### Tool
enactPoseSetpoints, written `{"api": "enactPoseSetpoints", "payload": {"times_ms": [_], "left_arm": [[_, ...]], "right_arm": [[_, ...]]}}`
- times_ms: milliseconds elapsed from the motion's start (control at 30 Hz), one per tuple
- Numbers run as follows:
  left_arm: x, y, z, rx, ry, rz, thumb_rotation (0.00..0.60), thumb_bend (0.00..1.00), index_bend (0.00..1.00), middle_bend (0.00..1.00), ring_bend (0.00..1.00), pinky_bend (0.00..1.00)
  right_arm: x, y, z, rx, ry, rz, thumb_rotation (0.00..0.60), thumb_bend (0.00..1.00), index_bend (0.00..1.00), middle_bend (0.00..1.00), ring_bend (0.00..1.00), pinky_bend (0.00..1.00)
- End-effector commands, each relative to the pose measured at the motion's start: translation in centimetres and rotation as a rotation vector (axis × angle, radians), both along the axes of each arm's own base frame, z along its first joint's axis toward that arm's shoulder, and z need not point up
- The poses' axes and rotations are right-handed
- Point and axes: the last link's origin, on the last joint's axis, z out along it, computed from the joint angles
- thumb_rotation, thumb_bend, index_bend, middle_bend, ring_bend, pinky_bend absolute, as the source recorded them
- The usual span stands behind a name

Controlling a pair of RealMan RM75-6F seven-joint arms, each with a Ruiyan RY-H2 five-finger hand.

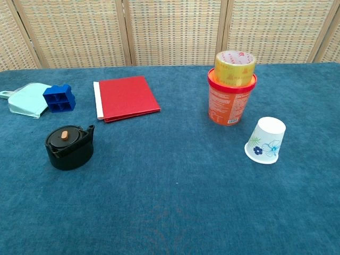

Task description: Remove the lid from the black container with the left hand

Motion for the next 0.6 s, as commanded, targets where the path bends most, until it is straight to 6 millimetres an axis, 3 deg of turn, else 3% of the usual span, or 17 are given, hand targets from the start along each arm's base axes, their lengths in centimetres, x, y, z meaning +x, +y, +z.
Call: {"api": "enactPoseSetpoints", "payload": {"times_ms": [33,333,600], "left_arm": [[0.0,0.0,0.0,-0.001,0.000,0.001,0.600,0.12,0.00,0.00,0.00,0.00],[-0.3,0.5,-0.9,-0.042,0.019,-0.004,0.600,0.12,0.00,0.00,0.00,0.00],[0.2,2.7,-5.6,-0.169,0.088,-0.073,0.600,0.12,0.00,0.00,0.00,0.00]], "right_arm": [[0.0,0.0,0.0,0.001,-0.001,-0.001,0.600,0.00,0.00,0.00,0.00,0.00],[0.1,0.1,0.0,0.001,-0.009,0.002,0.600,0.00,0.00,0.00,0.00,0.00],[-0.1,-0.1,0.2,0.000,-0.019,-0.011,0.600,0.00,0.00,0.00,0.00,0.00]]}}
